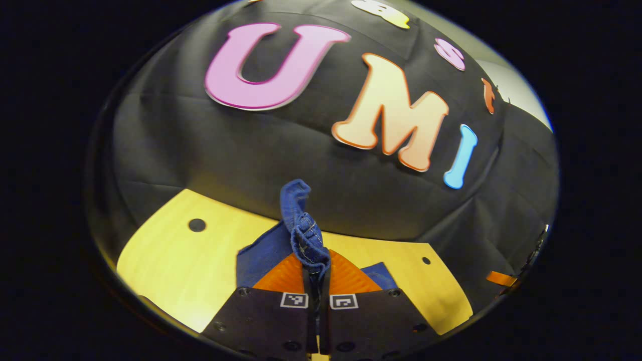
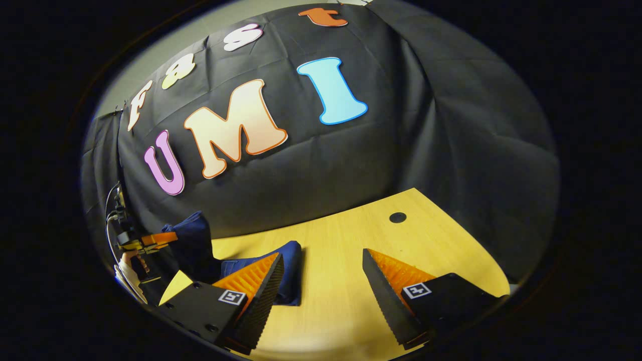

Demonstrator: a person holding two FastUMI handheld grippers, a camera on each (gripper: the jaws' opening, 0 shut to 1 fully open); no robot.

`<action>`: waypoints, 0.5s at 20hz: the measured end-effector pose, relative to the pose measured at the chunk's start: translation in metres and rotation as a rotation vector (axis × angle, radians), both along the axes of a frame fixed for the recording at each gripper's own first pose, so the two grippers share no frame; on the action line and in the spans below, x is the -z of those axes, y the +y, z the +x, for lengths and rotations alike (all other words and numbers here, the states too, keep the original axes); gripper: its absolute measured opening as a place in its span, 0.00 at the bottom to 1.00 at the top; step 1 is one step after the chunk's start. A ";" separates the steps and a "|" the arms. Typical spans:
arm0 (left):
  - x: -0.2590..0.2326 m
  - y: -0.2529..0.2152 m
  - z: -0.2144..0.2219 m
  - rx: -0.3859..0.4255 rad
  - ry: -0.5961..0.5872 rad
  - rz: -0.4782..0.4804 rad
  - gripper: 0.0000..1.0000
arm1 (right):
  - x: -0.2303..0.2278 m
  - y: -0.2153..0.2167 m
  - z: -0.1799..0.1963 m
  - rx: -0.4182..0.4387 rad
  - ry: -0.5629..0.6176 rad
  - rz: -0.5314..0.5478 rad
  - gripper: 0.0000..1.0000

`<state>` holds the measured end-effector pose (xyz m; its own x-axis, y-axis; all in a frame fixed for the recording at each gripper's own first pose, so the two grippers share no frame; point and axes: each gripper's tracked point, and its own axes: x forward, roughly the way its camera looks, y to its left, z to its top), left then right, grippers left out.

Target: Grasp the waist and the cuffs of the jeans and fold them to make the two legs overlap; first hold the waist and fold one-third of the jeans toward the cuffs, then hold the cuffs and fold the remaining one-third in the same direction to finish folding.

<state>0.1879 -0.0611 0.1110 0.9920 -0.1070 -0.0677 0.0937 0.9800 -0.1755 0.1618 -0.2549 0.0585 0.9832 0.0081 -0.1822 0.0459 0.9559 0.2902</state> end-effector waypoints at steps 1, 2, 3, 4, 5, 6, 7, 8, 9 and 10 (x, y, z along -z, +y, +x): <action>0.003 -0.021 0.007 0.023 0.007 -0.002 0.01 | 0.001 -0.008 -0.002 -0.004 0.001 -0.008 0.97; 0.008 -0.039 0.016 0.035 0.019 0.004 0.01 | 0.003 -0.016 -0.006 -0.005 0.006 -0.016 0.97; 0.014 -0.056 0.022 0.044 0.034 0.018 0.01 | 0.006 -0.023 -0.008 -0.009 0.014 -0.023 0.97; 0.021 -0.072 0.030 0.052 0.050 0.034 0.01 | 0.008 -0.029 -0.010 -0.011 0.021 -0.032 0.97; 0.029 -0.088 0.036 0.059 0.064 0.049 0.01 | 0.011 -0.035 -0.012 -0.012 0.026 -0.043 0.97; 0.038 -0.105 0.040 0.066 0.081 0.068 0.01 | 0.013 -0.040 -0.014 -0.017 0.033 -0.048 0.97; 0.048 -0.117 0.044 0.067 0.096 0.090 0.02 | 0.016 -0.043 -0.016 -0.024 0.041 -0.053 0.97; 0.063 -0.123 0.046 0.066 0.119 0.123 0.01 | 0.018 -0.047 -0.017 -0.028 0.044 -0.059 0.98; 0.080 -0.128 0.046 0.058 0.132 0.167 0.01 | 0.021 -0.050 -0.018 -0.030 0.047 -0.062 0.98; 0.093 -0.133 0.047 0.054 0.141 0.221 0.01 | 0.022 -0.051 -0.018 -0.034 0.048 -0.061 0.98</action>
